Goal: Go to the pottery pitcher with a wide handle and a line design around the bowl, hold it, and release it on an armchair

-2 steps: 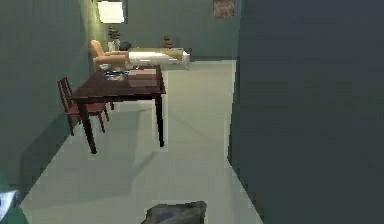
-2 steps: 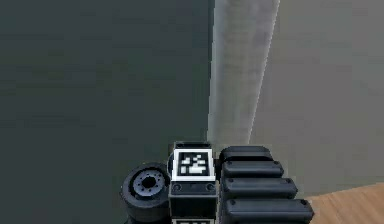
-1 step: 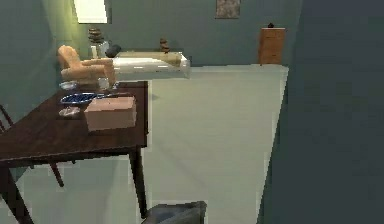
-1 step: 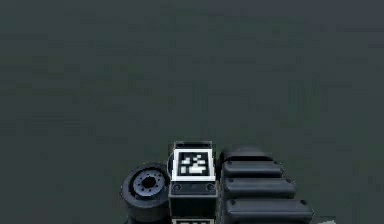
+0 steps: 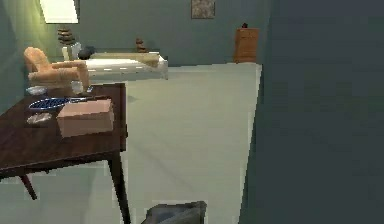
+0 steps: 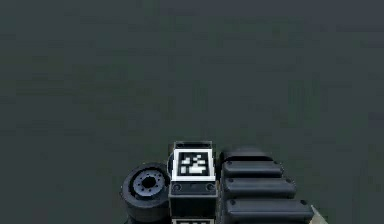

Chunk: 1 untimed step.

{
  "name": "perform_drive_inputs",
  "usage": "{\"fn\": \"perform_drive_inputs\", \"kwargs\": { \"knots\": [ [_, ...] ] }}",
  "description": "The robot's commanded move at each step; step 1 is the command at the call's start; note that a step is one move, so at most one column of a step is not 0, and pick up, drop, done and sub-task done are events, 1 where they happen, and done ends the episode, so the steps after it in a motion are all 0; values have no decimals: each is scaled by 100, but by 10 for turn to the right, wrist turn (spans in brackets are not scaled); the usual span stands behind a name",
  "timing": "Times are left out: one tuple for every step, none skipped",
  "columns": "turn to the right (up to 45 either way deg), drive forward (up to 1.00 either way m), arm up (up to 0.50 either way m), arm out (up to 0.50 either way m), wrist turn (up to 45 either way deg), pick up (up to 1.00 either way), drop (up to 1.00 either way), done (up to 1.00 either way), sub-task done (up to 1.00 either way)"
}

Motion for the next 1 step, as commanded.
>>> {"fn": "perform_drive_inputs", "kwargs": {
  "knots": [
    [0,90,0,0,0,0,0,0,0]
  ]
}}
